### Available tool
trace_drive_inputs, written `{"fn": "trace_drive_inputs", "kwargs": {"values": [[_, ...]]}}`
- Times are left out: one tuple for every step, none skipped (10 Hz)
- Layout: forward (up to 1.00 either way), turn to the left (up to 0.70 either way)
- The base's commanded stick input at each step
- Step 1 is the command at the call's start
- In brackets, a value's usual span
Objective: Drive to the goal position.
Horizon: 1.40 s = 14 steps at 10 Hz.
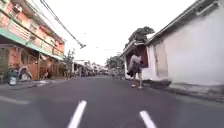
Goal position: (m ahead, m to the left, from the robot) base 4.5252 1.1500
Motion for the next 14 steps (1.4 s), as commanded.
{"fn": "trace_drive_inputs", "kwargs": {"values": [[1.0, 0.0], [1.0, 0.0], [1.0, 0.0], [1.0, 0.0], [1.0, 0.0], [1.0, 0.0], [1.0, 0.0], [1.0, 0.0], [1.0, 0.0], [1.0, 0.0], [1.0, 0.0], [1.0, 0.0], [1.0, 0.0], [1.0, 0.0]]}}
